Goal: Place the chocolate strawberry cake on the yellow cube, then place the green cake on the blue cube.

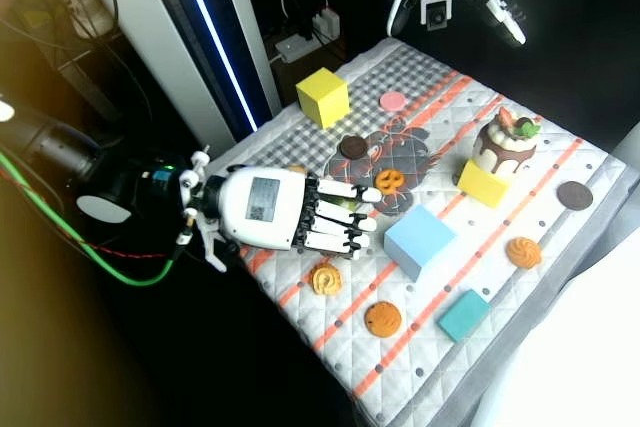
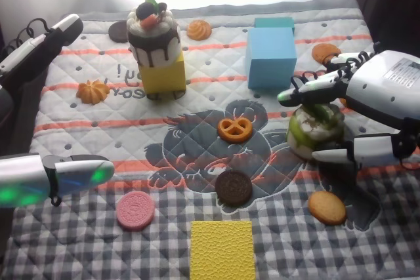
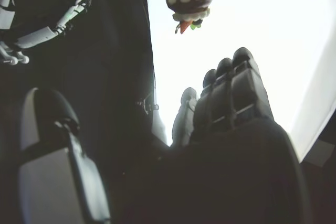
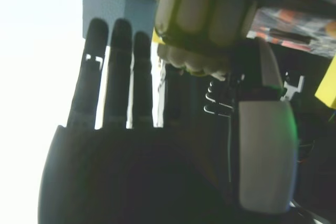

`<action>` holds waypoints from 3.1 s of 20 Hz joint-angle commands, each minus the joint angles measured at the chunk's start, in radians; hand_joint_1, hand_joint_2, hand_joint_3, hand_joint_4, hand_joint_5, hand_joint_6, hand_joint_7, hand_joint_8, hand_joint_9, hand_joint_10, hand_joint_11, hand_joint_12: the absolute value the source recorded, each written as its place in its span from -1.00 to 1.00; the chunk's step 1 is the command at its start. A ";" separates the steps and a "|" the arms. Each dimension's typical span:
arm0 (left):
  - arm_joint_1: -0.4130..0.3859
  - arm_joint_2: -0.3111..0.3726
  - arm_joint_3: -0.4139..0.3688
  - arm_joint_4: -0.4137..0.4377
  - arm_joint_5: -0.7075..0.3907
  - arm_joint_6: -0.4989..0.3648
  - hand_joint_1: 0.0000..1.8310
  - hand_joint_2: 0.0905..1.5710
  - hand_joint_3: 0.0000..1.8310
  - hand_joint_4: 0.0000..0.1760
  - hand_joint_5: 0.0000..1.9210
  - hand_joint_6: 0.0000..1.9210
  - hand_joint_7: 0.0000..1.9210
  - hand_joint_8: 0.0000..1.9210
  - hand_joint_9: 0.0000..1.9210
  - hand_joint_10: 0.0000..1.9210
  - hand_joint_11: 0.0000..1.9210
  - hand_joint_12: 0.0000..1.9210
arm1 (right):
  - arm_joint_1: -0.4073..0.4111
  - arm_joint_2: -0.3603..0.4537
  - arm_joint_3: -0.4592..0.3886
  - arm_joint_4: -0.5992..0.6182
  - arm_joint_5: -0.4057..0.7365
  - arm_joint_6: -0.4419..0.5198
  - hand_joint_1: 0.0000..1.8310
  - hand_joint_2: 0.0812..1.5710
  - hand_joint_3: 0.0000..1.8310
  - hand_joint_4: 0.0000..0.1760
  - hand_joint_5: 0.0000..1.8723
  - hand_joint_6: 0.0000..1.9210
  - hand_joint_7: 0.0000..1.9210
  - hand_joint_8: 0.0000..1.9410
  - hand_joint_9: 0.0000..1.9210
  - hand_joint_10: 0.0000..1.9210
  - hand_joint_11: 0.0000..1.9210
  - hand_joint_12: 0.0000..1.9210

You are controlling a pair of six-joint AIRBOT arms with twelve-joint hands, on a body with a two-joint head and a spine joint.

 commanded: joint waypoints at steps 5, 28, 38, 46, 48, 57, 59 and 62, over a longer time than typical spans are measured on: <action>0.009 -0.002 0.005 0.006 -0.127 -0.014 -0.19 -0.06 -1.00 0.40 -1.00 -1.00 -1.00 -1.00 -1.00 -1.00 -1.00 -1.00 | 0.035 0.015 0.006 0.005 0.135 0.027 0.35 0.50 -1.00 -1.00 -0.07 -0.09 -0.16 0.58 -0.09 0.55 -0.13 0.77; 0.018 -0.023 0.032 -0.001 -0.111 -0.080 -0.18 -0.05 -0.99 0.84 -1.00 -1.00 -1.00 -1.00 -1.00 -1.00 -1.00 -1.00 | 0.377 -0.216 0.276 0.050 -0.086 0.004 0.37 0.39 -1.00 -1.00 0.01 -0.07 0.03 0.10 -0.06 0.03 -0.28 0.43; 0.019 -0.023 0.031 -0.002 -0.118 -0.090 -0.14 -0.02 -0.99 0.98 -1.00 -1.00 -1.00 -1.00 -1.00 -1.00 -1.00 -1.00 | 0.344 -0.217 0.259 0.095 -0.092 0.003 -0.09 0.30 -1.00 0.39 -0.55 -1.00 -0.50 -1.00 -0.55 -0.22 -0.71 0.51; 0.021 -0.025 0.031 -0.003 -0.120 -0.092 -0.15 -0.04 -1.00 0.81 -1.00 -1.00 -1.00 -1.00 -1.00 -1.00 -1.00 -1.00 | 0.327 -0.188 0.224 0.096 -0.059 0.003 -0.08 0.29 -1.00 0.04 -0.58 -1.00 -0.54 -1.00 -0.62 -0.41 -0.81 0.42; 0.022 -0.025 0.031 -0.004 -0.120 -0.092 -0.14 -0.04 -1.00 0.85 -1.00 -1.00 -1.00 -1.00 -1.00 -1.00 -1.00 -1.00 | 0.326 -0.183 0.221 0.096 -0.052 0.003 -0.07 0.27 -1.00 0.32 -0.62 -1.00 -0.58 -1.00 -0.61 -0.66 -0.90 0.30; 0.022 -0.027 0.031 -0.005 -0.122 -0.092 -0.15 -0.02 -1.00 0.92 -1.00 -1.00 -1.00 -1.00 -1.00 -1.00 -1.00 -1.00 | 0.324 -0.174 0.215 0.096 -0.032 0.003 -0.16 0.24 -1.00 0.55 -0.72 -1.00 -0.77 -1.00 -0.74 -1.00 -1.00 -0.29; 0.022 -0.026 0.034 -0.006 -0.122 -0.092 -0.15 -0.01 -0.99 0.96 -1.00 -1.00 -1.00 -1.00 -1.00 -1.00 -1.00 -1.00 | 0.323 -0.155 0.198 0.098 0.006 0.003 -0.22 0.21 -1.00 0.89 -0.78 -1.00 -0.83 -1.00 -0.82 -1.00 -1.00 -0.39; 0.021 -0.025 0.095 0.000 -0.138 -0.244 -0.18 -0.06 -1.00 0.85 -1.00 -1.00 -1.00 -1.00 -1.00 -1.00 -1.00 -1.00 | 0.278 -0.086 0.129 0.119 0.151 0.000 -0.30 0.14 -1.00 1.00 -0.99 -1.00 -1.00 -1.00 -0.99 -1.00 -1.00 -0.88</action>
